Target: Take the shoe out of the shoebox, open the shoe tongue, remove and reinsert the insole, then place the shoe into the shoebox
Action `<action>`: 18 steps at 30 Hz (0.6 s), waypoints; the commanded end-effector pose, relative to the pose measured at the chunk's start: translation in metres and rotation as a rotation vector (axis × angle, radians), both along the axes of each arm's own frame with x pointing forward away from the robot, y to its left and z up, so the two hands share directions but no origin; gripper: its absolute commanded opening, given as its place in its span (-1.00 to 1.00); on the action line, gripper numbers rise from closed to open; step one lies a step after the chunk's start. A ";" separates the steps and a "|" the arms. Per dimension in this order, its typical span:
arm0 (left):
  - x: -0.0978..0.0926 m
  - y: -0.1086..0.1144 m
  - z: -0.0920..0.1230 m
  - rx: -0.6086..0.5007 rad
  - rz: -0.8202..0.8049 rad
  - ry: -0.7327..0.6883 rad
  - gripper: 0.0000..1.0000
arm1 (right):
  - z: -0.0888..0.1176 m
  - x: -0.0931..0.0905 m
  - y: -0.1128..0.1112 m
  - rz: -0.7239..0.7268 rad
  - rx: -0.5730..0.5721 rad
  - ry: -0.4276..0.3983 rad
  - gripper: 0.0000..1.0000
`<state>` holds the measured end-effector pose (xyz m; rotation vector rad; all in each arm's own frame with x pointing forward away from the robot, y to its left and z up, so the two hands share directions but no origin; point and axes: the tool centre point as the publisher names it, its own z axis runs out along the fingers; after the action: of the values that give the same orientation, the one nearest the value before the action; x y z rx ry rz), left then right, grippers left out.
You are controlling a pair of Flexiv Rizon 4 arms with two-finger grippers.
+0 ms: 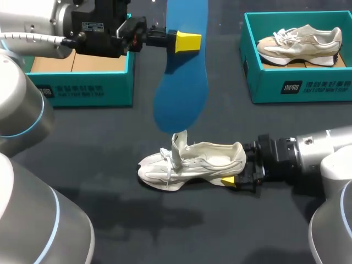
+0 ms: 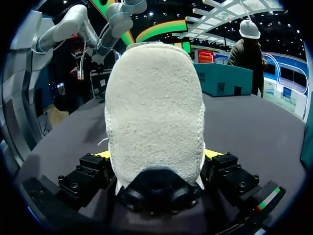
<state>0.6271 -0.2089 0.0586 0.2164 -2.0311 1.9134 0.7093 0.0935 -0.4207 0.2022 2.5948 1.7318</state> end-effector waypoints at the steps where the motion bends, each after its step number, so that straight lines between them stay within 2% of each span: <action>1: 0.000 0.000 -0.001 0.001 0.000 -0.001 -1.00 | 0.008 -0.002 -0.004 -0.004 -0.054 0.007 1.00; 9: 0.000 0.000 -0.001 0.001 0.000 -0.001 -1.00 | 0.014 -0.004 -0.013 -0.007 -0.131 0.008 1.00; 18: 0.000 0.000 -0.001 0.001 0.000 -0.001 -1.00 | 0.025 -0.012 -0.023 -0.019 -0.302 0.025 1.00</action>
<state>0.6271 -0.2088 0.0586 0.2164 -2.0310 1.9135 0.7039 0.0723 -0.4074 0.2282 2.7377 1.4681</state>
